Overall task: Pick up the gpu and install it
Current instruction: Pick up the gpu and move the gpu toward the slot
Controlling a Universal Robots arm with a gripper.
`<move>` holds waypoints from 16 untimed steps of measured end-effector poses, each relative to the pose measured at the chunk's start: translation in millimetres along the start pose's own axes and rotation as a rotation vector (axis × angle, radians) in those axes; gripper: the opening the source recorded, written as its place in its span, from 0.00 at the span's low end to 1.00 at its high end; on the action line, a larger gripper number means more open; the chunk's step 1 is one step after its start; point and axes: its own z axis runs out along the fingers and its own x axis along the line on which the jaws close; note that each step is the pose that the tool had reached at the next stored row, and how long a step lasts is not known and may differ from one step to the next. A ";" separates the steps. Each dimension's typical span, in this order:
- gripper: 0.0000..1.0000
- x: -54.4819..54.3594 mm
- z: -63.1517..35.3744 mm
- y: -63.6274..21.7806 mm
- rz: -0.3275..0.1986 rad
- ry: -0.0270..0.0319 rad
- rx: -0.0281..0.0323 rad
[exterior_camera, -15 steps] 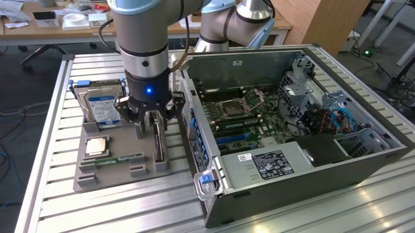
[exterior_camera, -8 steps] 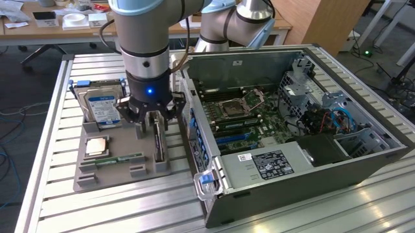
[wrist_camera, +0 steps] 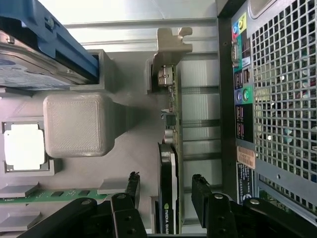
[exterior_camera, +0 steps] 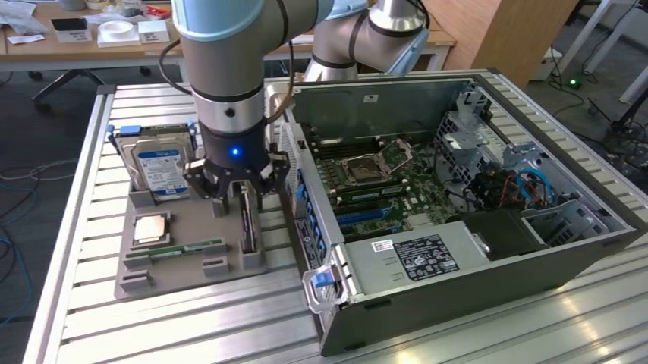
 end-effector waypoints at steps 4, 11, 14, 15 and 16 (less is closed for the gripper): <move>0.55 0.1 6.4 -0.2 0.000 0.0000 0.0000; 0.55 0.1 6.8 -0.3 0.000 0.0001 0.0001; 0.53 0.1 6.8 -0.3 0.000 0.0001 0.0001; 0.46 0.1 6.9 -0.3 0.000 0.0000 0.0000; 0.46 0.1 6.9 -0.3 0.000 0.0000 0.0000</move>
